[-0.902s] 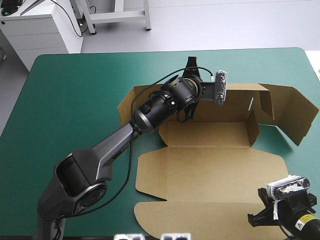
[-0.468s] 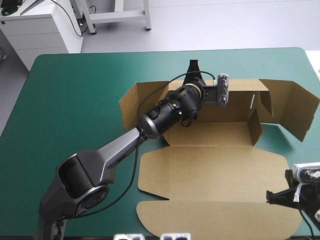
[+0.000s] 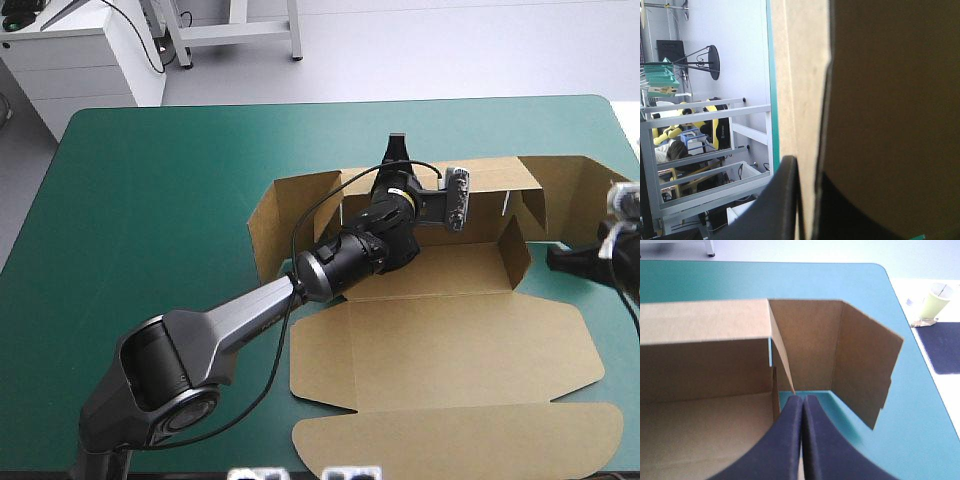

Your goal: Fold the box

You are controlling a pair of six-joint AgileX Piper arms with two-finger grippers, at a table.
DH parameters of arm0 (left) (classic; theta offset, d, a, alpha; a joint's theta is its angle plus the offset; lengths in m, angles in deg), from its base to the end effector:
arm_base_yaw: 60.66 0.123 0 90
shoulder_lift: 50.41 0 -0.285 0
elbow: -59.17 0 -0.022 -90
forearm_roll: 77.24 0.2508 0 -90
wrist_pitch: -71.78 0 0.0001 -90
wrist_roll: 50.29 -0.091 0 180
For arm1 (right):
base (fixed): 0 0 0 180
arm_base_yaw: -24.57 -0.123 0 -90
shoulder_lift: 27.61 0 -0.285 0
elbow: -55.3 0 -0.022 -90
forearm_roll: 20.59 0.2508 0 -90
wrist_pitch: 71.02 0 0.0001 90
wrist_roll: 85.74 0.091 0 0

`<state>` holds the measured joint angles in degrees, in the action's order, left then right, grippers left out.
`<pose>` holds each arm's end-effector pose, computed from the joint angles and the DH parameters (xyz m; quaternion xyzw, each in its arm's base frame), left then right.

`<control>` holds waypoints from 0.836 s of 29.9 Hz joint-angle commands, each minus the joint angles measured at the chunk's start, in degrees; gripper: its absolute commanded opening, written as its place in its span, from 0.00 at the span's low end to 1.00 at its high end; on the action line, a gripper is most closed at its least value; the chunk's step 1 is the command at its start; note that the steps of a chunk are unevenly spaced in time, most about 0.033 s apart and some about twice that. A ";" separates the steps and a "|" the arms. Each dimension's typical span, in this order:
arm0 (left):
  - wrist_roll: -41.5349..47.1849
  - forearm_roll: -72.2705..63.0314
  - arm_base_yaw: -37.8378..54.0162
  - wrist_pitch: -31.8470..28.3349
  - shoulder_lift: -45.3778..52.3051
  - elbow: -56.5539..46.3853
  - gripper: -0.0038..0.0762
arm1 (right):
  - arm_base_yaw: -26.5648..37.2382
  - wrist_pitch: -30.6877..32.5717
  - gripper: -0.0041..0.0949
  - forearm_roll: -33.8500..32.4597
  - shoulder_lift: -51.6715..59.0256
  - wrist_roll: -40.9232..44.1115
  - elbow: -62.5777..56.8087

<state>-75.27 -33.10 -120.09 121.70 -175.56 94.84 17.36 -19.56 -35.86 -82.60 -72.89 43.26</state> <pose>0.2827 -0.3831 0.3308 0.6781 0.5584 0.2425 0.4118 0.1390 -0.0013 0.4334 0.0239 0.8516 -0.0414 0.5220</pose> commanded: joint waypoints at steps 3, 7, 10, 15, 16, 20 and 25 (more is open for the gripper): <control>1.04 -1.96 -1.41 -2.04 2.90 0.76 0.04 | 0.35 -2.68 0.02 -1.99 -12.53 -0.58 13.76; 1.04 -1.96 -1.41 -2.04 2.90 0.76 0.04 | 1.54 0.55 0.02 -1.99 -21.29 -2.53 22.25; 1.04 -1.96 -1.41 -2.27 2.90 0.76 0.04 | 4.50 1.48 0.02 1.01 -26.82 -5.53 27.54; 1.04 -1.96 -1.41 -2.61 2.90 0.76 0.04 | 13.40 2.38 0.02 14.36 -33.24 -14.97 33.65; 1.04 -1.96 -1.41 -2.77 2.90 0.76 0.04 | 15.21 2.89 0.02 17.90 -34.57 -17.39 34.74; 1.04 -1.96 -1.41 -3.31 2.90 0.76 0.04 | 20.00 4.36 0.02 26.04 -39.40 -24.03 36.82; 1.04 -1.69 -1.41 -3.45 2.90 0.76 0.04 | 23.19 4.48 0.02 33.81 -45.82 -29.72 38.33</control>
<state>-75.09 -33.04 -120.63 121.37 -175.48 94.82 39.21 -12.61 -6.85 -127.62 -99.21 78.97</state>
